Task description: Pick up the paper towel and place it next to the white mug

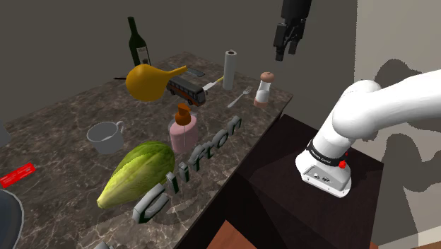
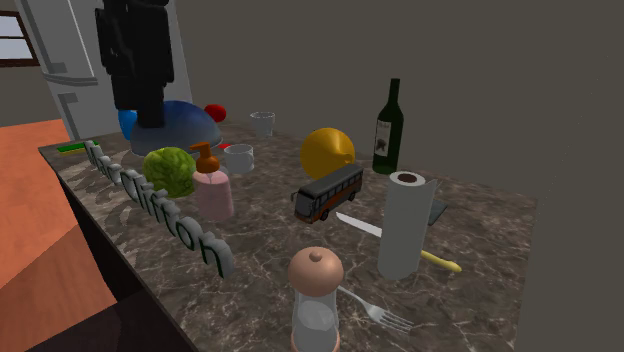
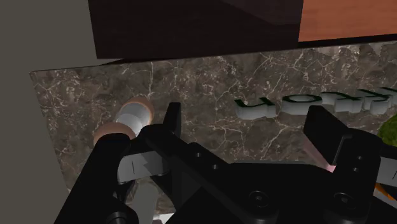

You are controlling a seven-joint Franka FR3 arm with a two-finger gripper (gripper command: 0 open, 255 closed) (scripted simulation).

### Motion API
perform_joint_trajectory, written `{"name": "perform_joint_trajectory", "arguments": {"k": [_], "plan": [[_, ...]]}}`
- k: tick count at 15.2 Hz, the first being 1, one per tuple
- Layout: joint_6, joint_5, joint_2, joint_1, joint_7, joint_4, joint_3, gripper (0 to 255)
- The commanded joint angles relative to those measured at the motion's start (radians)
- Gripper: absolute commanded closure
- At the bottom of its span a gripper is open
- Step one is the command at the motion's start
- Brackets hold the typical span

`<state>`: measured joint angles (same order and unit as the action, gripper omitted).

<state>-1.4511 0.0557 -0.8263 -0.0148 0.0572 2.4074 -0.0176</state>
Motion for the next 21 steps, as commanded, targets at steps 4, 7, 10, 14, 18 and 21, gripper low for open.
{"name": "perform_joint_trajectory", "arguments": {"k": [4, 7, 10, 14, 18, 21], "plan": [[-0.085, -0.016, 0.096, 0.015, -0.014, -0.02, 0.02, 0], [-0.162, -0.028, 0.196, 0.029, -0.027, -0.051, 0.04, 0], [-0.232, -0.036, 0.3, 0.042, -0.039, -0.094, 0.059, 0], [-0.31, -0.04, 0.441, 0.055, -0.055, -0.168, 0.085, 0], [-0.371, -0.035, 0.583, 0.068, -0.073, -0.261, 0.109, 0], [-0.405, -0.026, 0.691, 0.077, -0.087, -0.343, 0.126, 0]]}}
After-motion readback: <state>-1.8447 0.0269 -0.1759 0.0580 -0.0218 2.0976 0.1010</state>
